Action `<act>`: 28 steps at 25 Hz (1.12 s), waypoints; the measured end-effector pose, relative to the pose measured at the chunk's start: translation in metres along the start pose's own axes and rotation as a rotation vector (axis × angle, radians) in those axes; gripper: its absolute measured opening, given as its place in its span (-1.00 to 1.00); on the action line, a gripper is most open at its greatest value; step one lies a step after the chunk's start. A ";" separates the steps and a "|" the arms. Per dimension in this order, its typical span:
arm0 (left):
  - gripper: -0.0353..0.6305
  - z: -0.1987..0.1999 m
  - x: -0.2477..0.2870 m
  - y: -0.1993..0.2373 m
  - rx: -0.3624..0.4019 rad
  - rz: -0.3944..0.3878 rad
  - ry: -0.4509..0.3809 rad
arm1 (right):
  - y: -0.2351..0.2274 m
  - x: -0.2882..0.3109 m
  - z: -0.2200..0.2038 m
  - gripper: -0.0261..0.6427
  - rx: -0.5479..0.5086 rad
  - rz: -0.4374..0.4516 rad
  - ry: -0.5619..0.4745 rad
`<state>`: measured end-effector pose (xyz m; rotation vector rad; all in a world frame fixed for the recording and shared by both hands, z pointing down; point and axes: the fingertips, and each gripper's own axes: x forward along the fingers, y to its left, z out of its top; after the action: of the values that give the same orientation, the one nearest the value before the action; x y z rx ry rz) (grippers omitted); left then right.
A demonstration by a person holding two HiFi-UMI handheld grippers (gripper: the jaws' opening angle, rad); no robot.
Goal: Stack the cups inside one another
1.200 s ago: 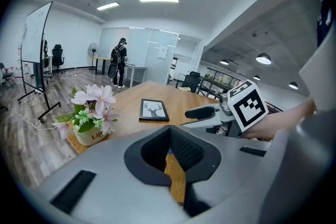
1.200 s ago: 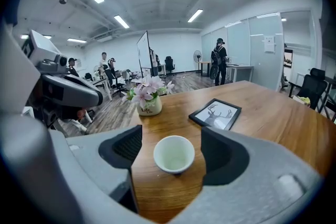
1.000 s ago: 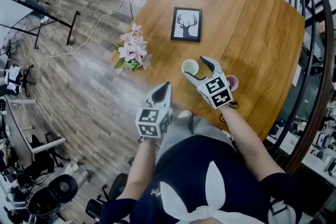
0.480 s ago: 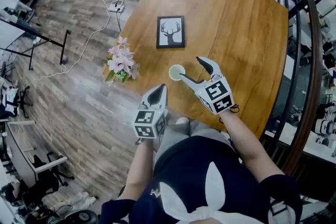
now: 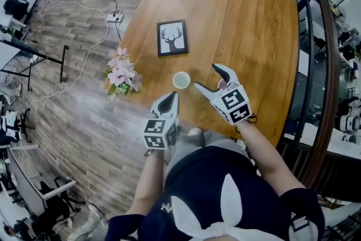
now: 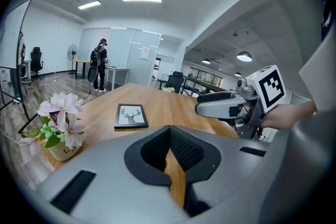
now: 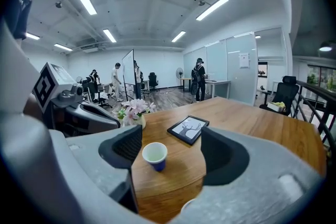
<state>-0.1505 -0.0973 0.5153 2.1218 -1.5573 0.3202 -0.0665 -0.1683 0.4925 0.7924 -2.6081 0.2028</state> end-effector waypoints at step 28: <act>-0.84 -0.001 0.011 -0.028 0.009 -0.056 0.038 | -0.045 -0.043 -0.094 0.12 0.071 -0.129 0.166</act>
<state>-0.1207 -0.0995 0.5150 2.1494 -1.4744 0.3469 0.0226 -0.1607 0.5606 0.9236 -2.3965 0.3110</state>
